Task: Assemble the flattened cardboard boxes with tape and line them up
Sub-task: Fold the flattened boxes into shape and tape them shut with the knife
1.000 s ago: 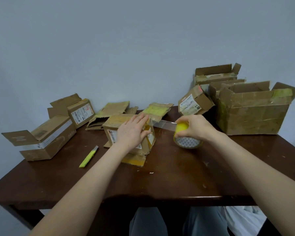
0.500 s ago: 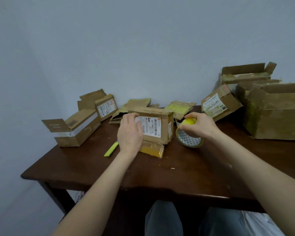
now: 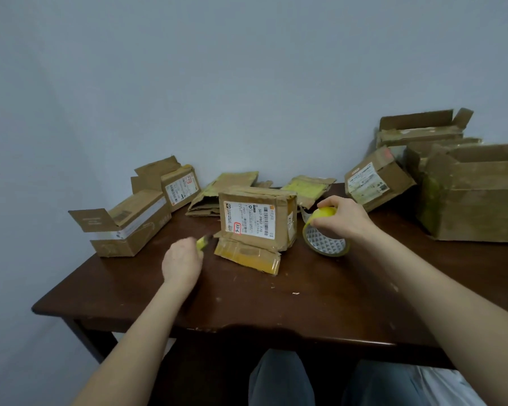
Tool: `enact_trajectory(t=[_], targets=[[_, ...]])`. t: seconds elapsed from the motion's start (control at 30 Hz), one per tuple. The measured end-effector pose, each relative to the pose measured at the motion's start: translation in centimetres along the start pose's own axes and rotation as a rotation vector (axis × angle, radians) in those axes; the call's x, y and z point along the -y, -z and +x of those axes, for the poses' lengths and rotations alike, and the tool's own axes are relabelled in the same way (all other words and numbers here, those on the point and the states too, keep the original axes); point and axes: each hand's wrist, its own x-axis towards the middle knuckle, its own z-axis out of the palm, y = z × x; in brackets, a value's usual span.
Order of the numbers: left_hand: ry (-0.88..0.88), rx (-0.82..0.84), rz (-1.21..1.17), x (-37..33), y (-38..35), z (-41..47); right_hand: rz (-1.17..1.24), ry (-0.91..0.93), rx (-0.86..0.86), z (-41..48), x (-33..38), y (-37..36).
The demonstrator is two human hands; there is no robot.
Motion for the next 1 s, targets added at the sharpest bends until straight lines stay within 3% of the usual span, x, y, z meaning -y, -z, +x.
enact_trajectory(t=[0.1,0.17,0.3,0.43,0.53,1.0], targets=[[-0.134,-0.25,-0.285,-3.9,2.9,-0.7,0.0,-0.013,0.009,0.1,-1.0,0.3],[-0.258,-0.322,-0.39,-7.8,4.5,-1.0,0.038,-0.036,0.015,0.1,-1.5,0.6],[-0.425,-0.241,-0.401,-15.9,5.3,-0.8,0.046,-0.033,0.001,-0.1,-2.2,1.1],[-0.478,0.015,-0.391,-20.7,3.5,0.7,-0.014,0.014,-0.004,0.0,-2.4,1.3],[-0.431,0.089,-0.405,-20.1,1.5,1.0,-0.006,0.017,-0.008,0.0,-2.7,1.5],[-0.435,-0.092,-0.557,-16.3,0.9,-2.4,-0.125,0.016,0.043,-1.3,-1.9,1.2]])
